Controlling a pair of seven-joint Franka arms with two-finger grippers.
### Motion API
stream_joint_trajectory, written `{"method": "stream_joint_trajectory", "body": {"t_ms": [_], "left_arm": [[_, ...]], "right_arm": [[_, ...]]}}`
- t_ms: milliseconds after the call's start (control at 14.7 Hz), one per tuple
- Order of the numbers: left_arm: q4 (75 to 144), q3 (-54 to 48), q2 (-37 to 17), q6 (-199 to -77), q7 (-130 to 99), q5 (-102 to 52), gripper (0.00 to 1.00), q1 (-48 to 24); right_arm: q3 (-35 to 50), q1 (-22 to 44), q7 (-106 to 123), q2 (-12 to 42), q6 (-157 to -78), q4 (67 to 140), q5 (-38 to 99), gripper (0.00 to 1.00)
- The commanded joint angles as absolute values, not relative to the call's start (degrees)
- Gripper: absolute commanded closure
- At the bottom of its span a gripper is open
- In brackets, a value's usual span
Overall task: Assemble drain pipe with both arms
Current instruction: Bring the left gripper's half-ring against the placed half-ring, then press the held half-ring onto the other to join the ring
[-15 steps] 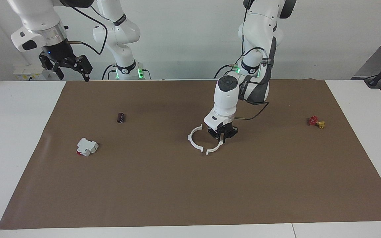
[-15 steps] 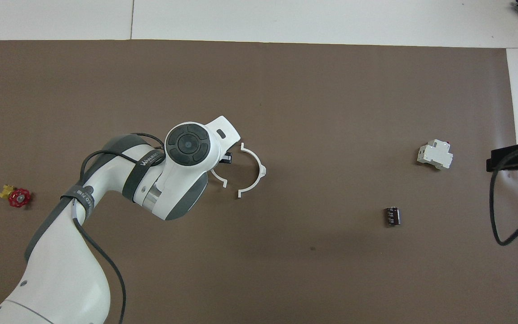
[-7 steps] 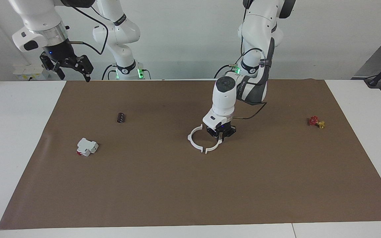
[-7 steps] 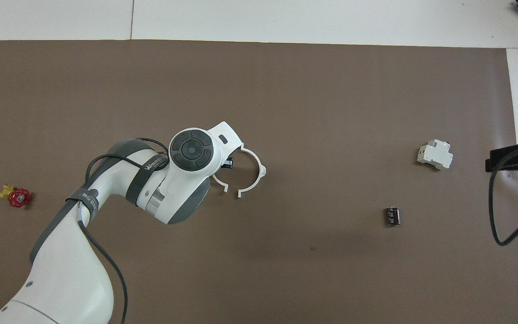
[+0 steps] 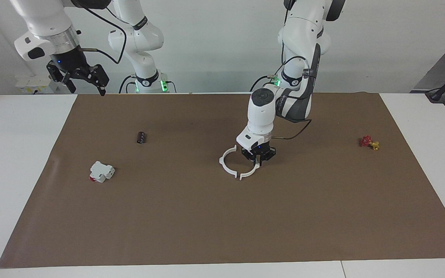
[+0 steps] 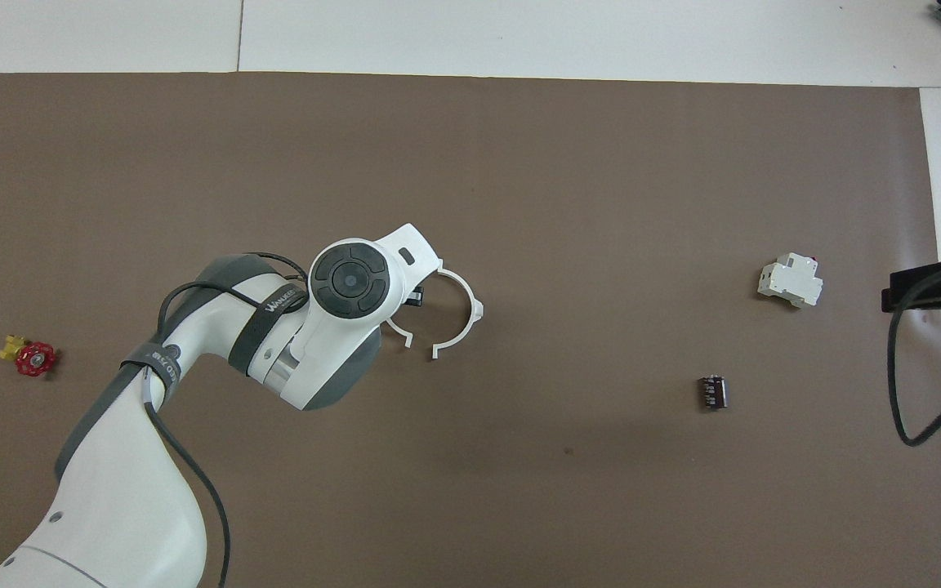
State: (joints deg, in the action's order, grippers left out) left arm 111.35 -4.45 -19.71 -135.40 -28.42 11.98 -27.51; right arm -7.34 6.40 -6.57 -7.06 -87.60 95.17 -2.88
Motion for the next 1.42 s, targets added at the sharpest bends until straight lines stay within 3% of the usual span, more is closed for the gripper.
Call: {"method": "stream_joint_trajectory", "body": {"t_ms": [0, 1357], "left_arm": [[114.26, -3.6, -17.67, -137.02, -29.79, 13.36, 1.0, -29.09], [116.19, -3.69, -17.4, -139.13, -31.29, 13.36, 1.0, -29.71]], "right_arm": [[-7.73, 6.5, -5.62, -8.17, -87.54, 96.33, -1.14, 0.0], [-7.56, 6.77, -5.71, -8.26, -87.45, 96.59, -1.14, 0.0]]}}
